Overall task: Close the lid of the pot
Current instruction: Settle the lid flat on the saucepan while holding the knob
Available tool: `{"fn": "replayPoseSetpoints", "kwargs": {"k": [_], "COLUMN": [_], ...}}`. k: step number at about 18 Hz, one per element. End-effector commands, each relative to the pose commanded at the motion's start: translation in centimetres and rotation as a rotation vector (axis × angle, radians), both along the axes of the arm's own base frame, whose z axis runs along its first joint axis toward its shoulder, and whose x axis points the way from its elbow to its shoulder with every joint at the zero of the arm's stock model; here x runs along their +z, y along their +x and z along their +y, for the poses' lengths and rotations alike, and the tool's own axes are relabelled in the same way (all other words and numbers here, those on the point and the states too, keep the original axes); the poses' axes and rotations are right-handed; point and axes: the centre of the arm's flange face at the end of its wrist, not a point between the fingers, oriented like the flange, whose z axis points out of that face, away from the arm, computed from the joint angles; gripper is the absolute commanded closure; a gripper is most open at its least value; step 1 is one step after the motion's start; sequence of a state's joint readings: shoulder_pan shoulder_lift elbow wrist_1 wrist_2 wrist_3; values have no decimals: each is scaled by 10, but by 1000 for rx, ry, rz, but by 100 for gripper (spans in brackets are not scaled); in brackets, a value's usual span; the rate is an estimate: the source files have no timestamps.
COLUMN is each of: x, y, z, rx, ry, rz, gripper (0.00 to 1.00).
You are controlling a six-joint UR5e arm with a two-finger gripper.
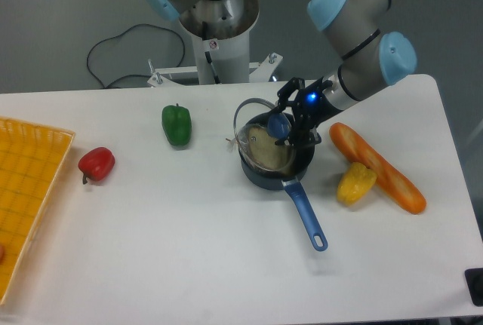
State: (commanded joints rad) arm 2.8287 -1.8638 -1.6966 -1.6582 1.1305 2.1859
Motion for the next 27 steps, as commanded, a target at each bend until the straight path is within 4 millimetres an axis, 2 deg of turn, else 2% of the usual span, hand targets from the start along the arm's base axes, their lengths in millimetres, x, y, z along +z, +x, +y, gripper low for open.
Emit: {"fn": "replayPoseSetpoints", "kwargs": {"k": [9, 13, 15, 25, 26, 27], "x": [-2, -4, -6, -5, -4, -3], "y": [-1, -2, -3, -3, -4, -4], "z": [-1, 0, -1, 0, 0, 1], "rx": [-4, -6, -6, -2, 0, -1], "ry": [1, 2, 1, 0, -1, 0], "rz": [-1, -3, -7, -8, -5, -3], "gripper": [39, 36, 28, 27, 27, 21]}}
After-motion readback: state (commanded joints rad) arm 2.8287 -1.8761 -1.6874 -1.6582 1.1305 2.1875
